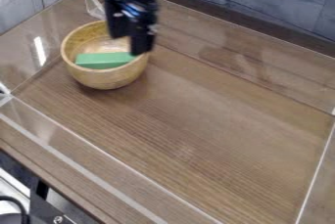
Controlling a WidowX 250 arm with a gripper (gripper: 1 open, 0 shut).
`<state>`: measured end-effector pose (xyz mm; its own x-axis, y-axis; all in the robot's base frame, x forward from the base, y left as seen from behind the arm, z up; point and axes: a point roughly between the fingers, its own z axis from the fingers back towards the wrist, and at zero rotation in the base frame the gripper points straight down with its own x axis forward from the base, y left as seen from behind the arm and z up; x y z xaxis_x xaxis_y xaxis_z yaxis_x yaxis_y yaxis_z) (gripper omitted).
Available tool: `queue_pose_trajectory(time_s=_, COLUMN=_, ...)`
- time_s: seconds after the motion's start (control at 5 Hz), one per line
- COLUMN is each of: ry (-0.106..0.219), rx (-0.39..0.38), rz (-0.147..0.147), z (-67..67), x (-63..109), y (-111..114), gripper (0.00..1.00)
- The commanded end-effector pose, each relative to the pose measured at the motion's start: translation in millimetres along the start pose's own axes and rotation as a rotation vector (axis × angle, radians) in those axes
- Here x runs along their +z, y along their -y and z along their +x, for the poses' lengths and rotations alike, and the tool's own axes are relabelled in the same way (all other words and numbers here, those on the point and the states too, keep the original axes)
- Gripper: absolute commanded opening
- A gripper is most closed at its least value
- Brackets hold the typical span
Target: Move green object from inside the wooden bowl to the table next to it
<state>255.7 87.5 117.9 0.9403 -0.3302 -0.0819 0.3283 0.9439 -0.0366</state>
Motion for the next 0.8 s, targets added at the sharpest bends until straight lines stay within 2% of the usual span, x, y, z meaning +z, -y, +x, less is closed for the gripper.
queue_pose_trajectory(time_s=0.0, ry=0.042, rx=-0.113, rz=0.047, z=-2.2, x=9.6, y=-27.0, gripper=1.0)
queue_pose_trajectory(time_s=0.2, ry=0.037, rx=-0.232, rz=0.055, z=-3.5, x=4.8, y=-44.5, gripper=1.0)
queue_pose_trajectory(time_s=0.6, ry=0.037, rx=-0.33, rz=0.052, z=5.2, x=-13.7, y=-68.6, gripper=1.0)
